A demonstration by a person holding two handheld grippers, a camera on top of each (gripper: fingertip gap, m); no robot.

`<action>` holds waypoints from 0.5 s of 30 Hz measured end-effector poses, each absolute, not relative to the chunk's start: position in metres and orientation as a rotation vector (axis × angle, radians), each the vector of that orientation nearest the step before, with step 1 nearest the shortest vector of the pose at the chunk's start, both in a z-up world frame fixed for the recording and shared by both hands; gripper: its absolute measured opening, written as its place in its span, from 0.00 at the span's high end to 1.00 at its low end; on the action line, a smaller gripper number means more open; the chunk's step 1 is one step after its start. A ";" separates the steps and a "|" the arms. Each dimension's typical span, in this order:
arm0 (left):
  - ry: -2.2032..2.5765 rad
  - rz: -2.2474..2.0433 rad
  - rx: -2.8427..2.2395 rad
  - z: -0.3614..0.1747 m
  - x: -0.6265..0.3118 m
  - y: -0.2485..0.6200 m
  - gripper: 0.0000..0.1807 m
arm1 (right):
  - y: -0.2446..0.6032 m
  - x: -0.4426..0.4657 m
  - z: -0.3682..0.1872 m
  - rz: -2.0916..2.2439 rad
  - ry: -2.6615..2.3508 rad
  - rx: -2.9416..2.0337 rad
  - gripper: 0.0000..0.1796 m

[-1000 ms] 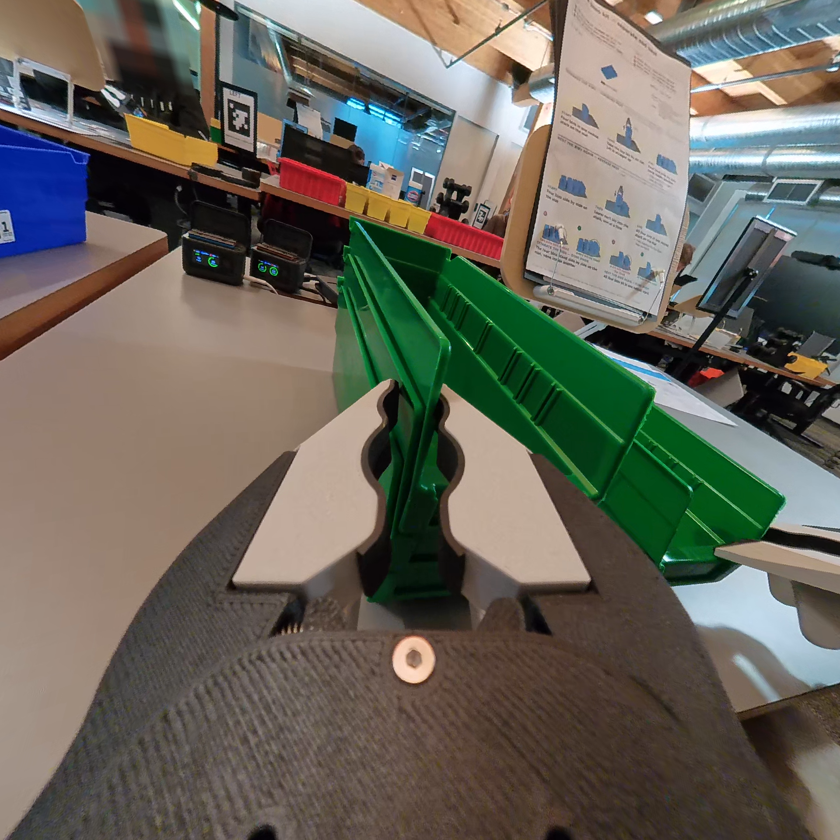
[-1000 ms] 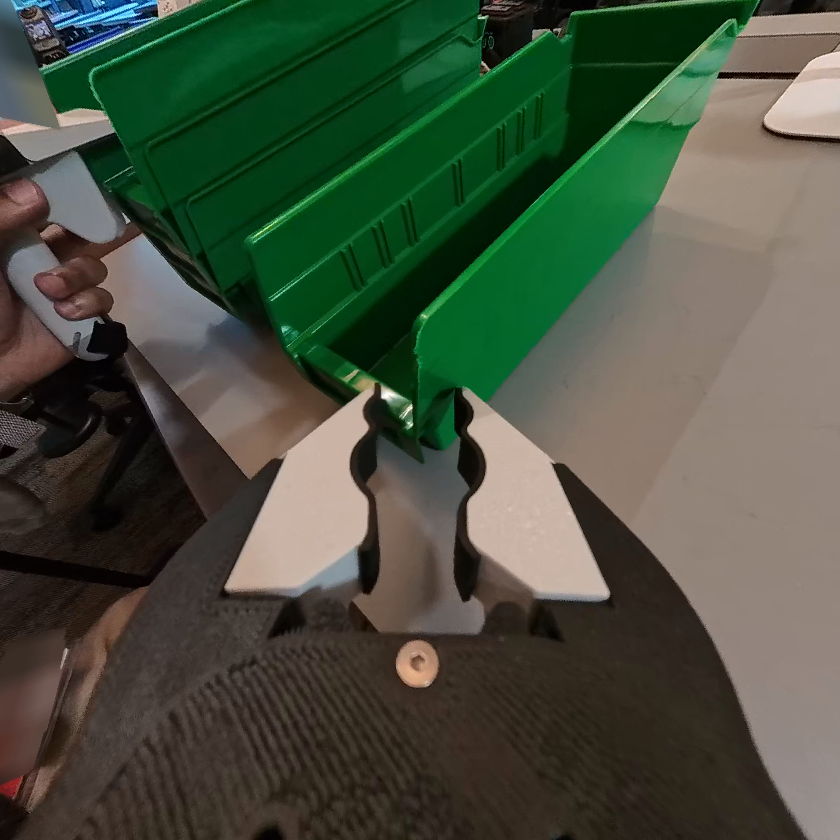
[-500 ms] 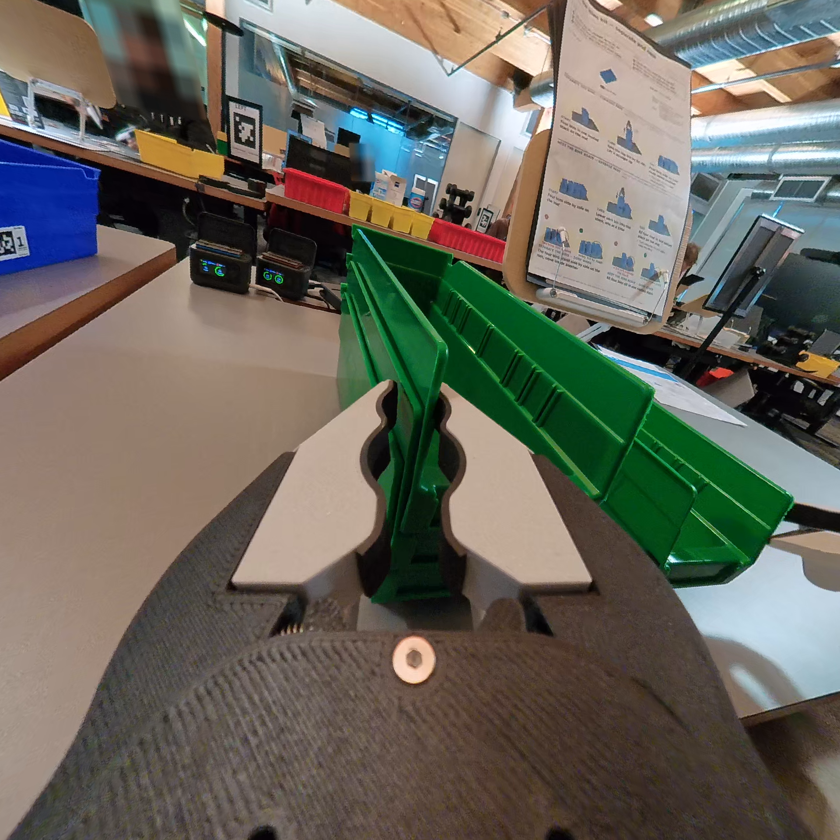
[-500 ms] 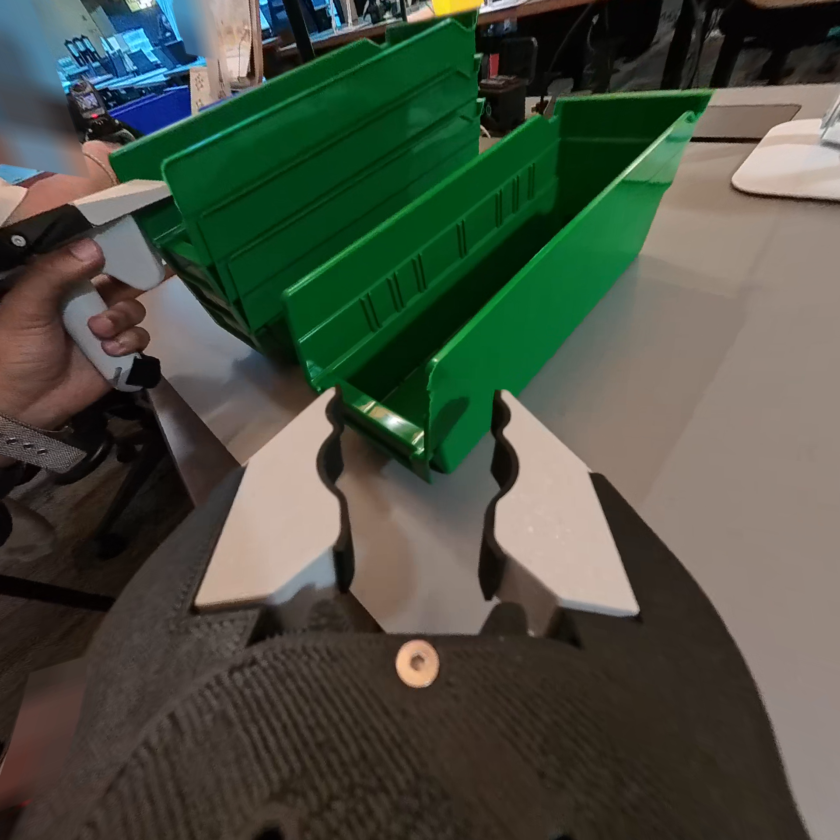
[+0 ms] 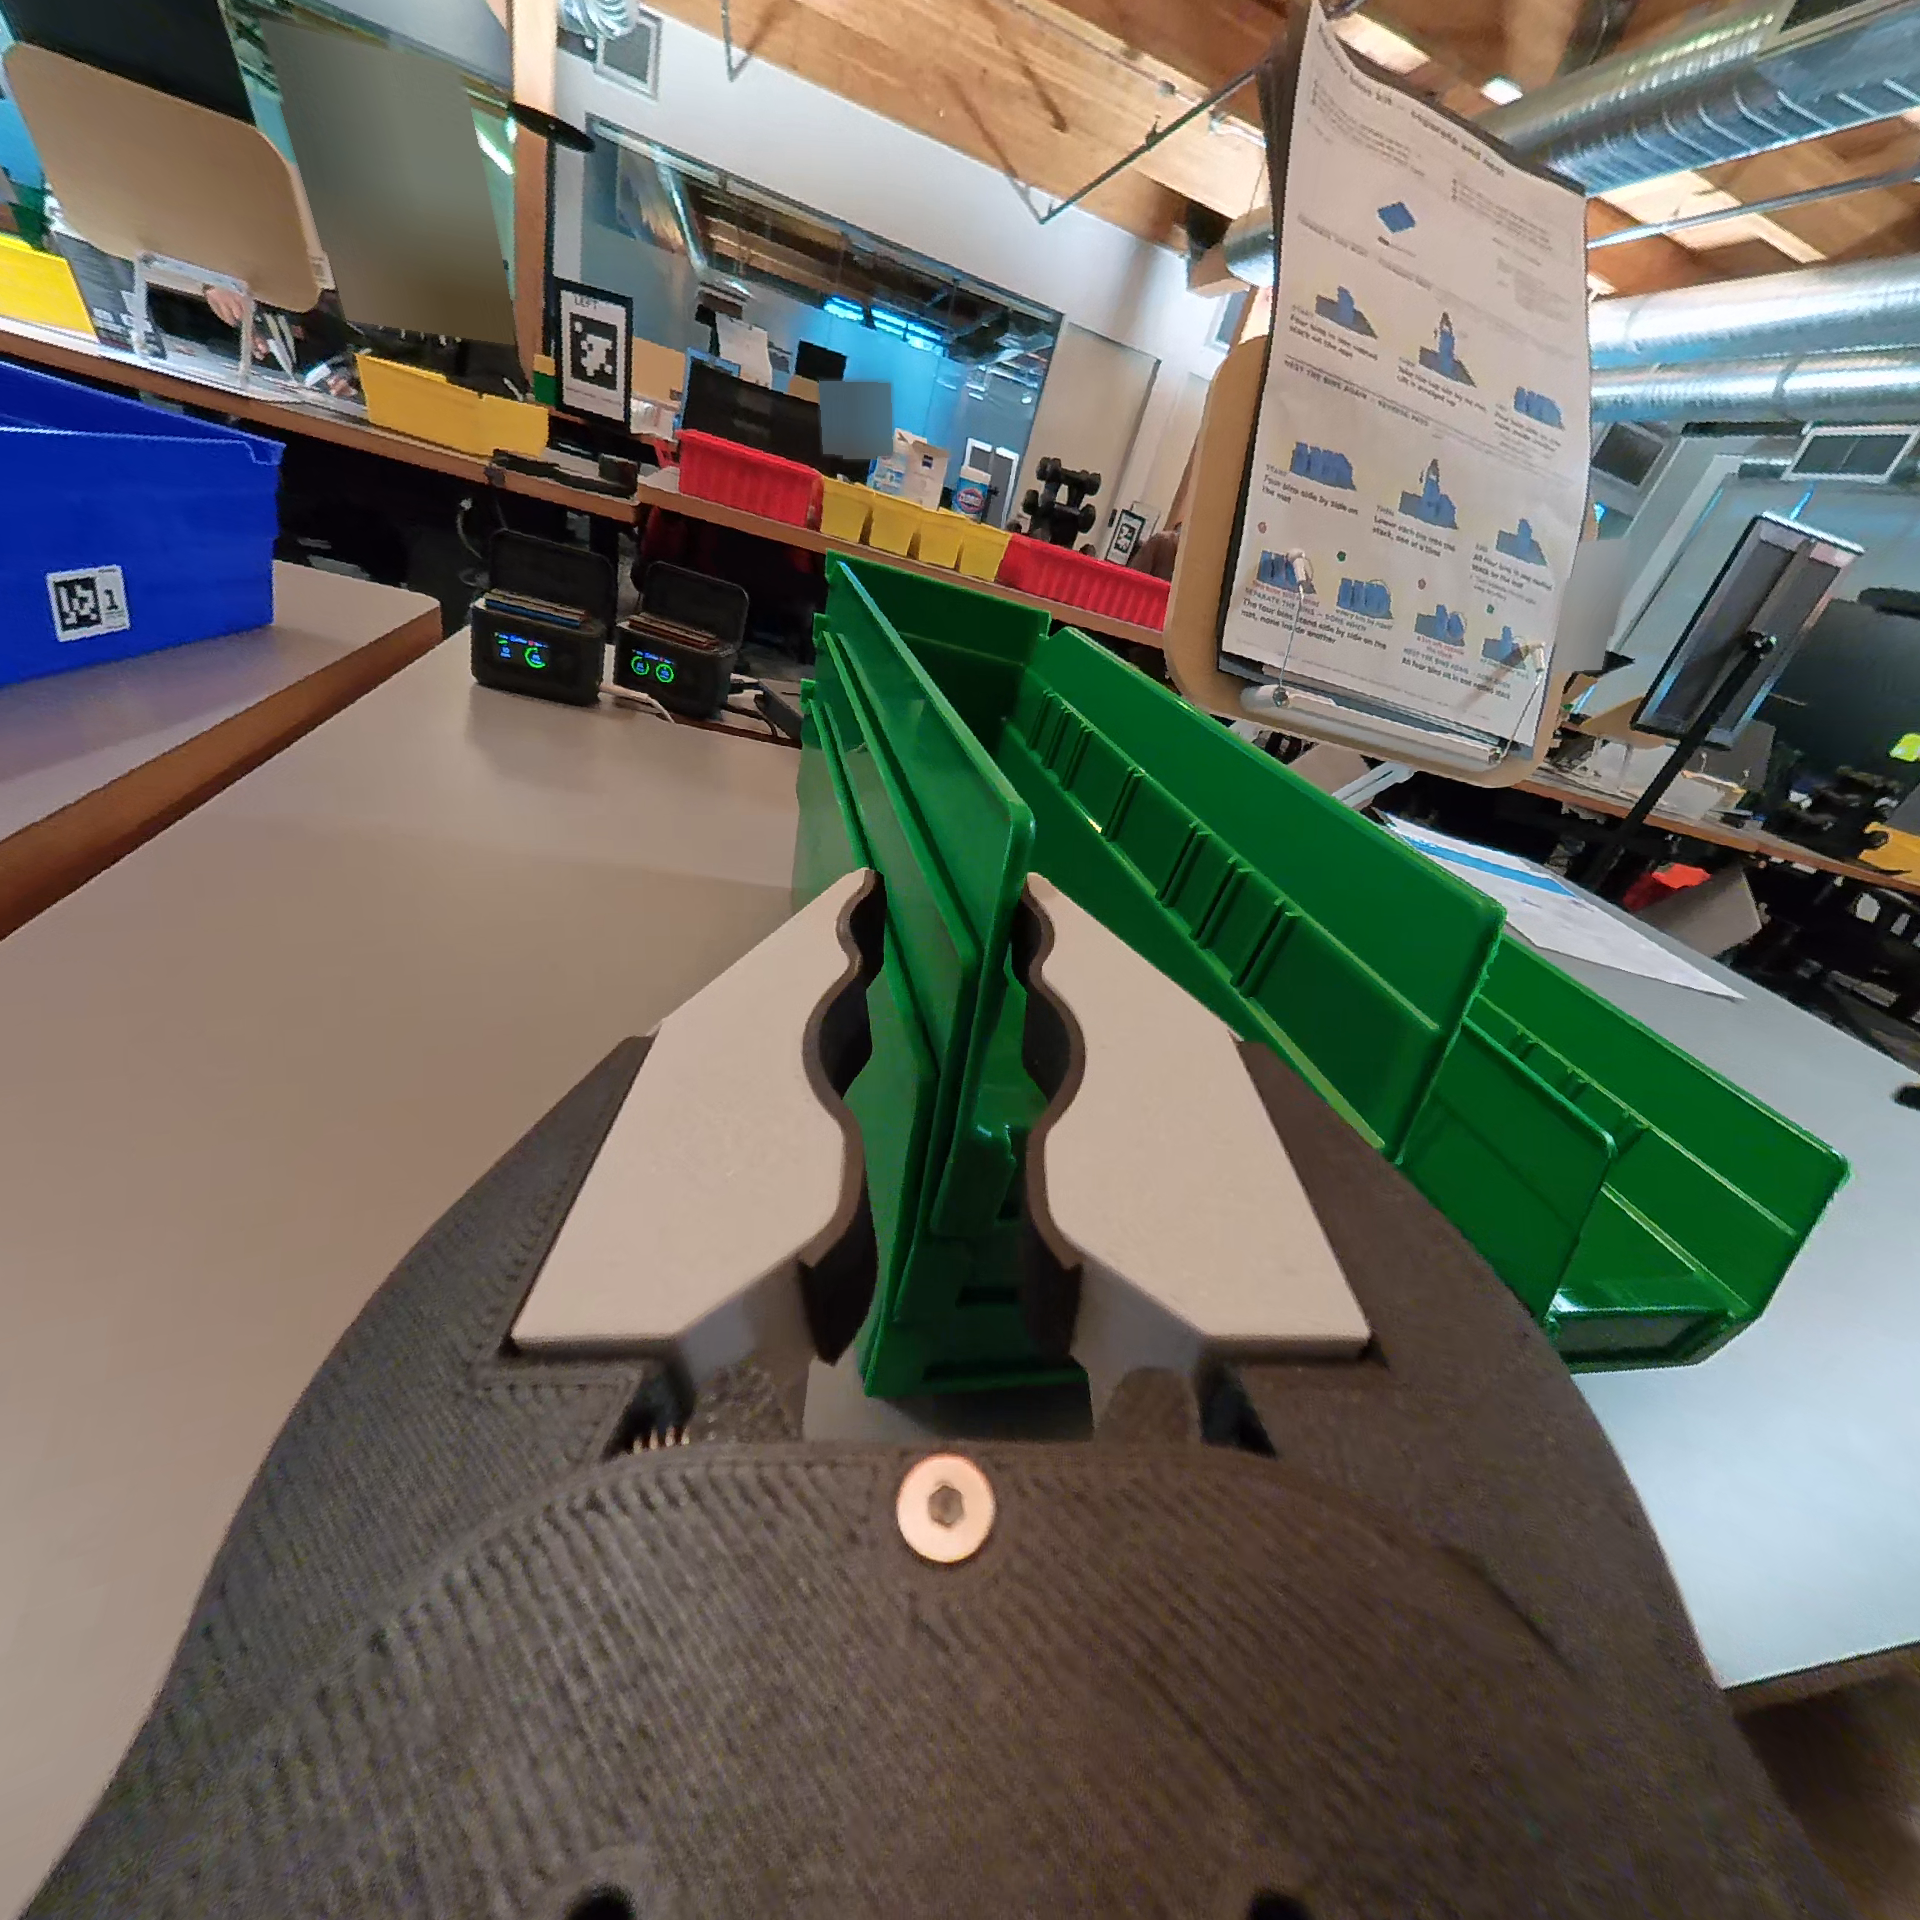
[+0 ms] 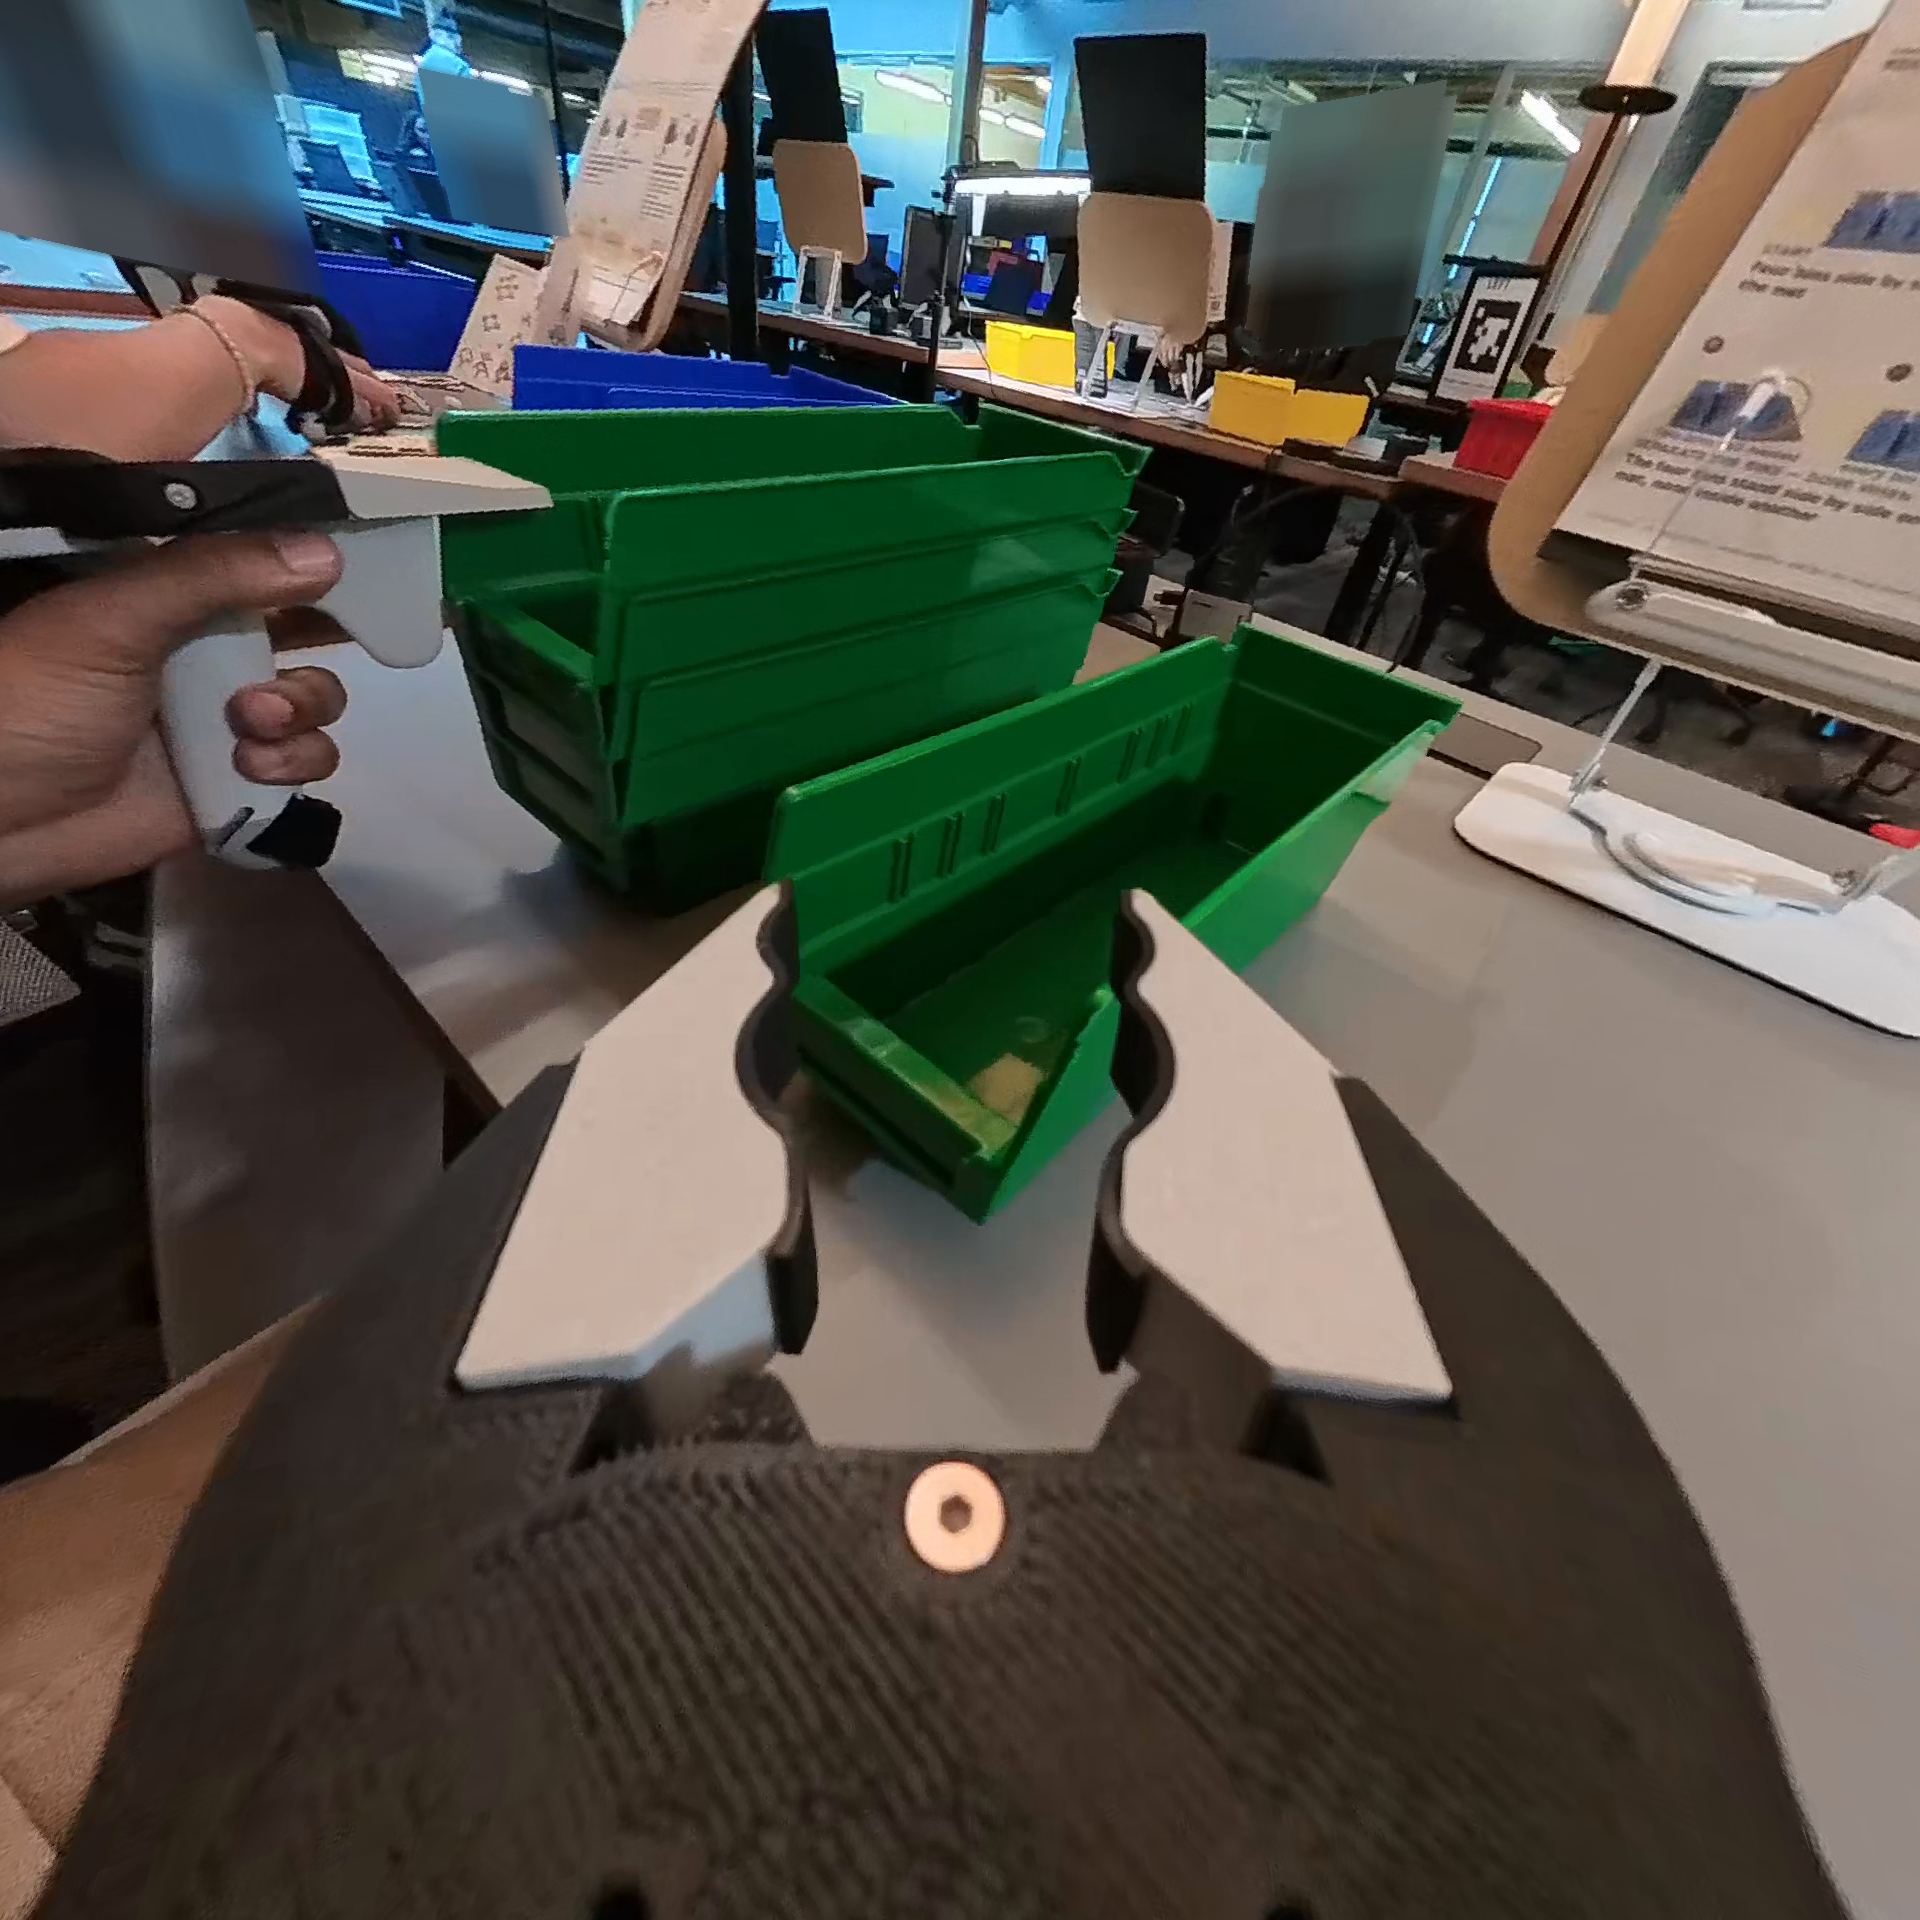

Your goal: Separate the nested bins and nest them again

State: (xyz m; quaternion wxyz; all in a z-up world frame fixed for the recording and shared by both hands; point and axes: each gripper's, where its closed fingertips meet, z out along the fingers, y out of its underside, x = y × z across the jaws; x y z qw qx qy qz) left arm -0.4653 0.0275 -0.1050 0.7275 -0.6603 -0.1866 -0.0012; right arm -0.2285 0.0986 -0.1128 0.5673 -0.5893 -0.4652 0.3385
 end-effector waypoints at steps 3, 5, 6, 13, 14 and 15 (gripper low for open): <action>-0.411 -0.008 -1.453 -0.105 -0.465 0.027 0.88 | 0.093 -0.230 -0.112 0.789 -1.116 -1.360 0.68; -0.410 -0.006 -1.451 -0.104 -0.465 0.027 0.88 | 0.089 -0.231 -0.114 0.787 -1.138 -1.358 0.72; -0.410 -0.005 -1.451 -0.104 -0.465 0.027 0.88 | 0.087 -0.232 -0.115 0.791 -1.148 -1.361 0.73; -0.426 -0.019 -1.433 -0.102 -0.468 0.025 0.82 | 0.078 -0.235 -0.120 0.807 -1.192 -1.355 0.76; -0.426 -0.021 -1.425 -0.101 -0.468 0.025 0.81 | 0.077 -0.235 -0.120 0.805 -1.198 -1.352 0.77; -0.424 -0.022 -1.420 -0.100 -0.468 0.024 0.81 | 0.076 -0.236 -0.121 0.803 -1.203 -1.351 0.78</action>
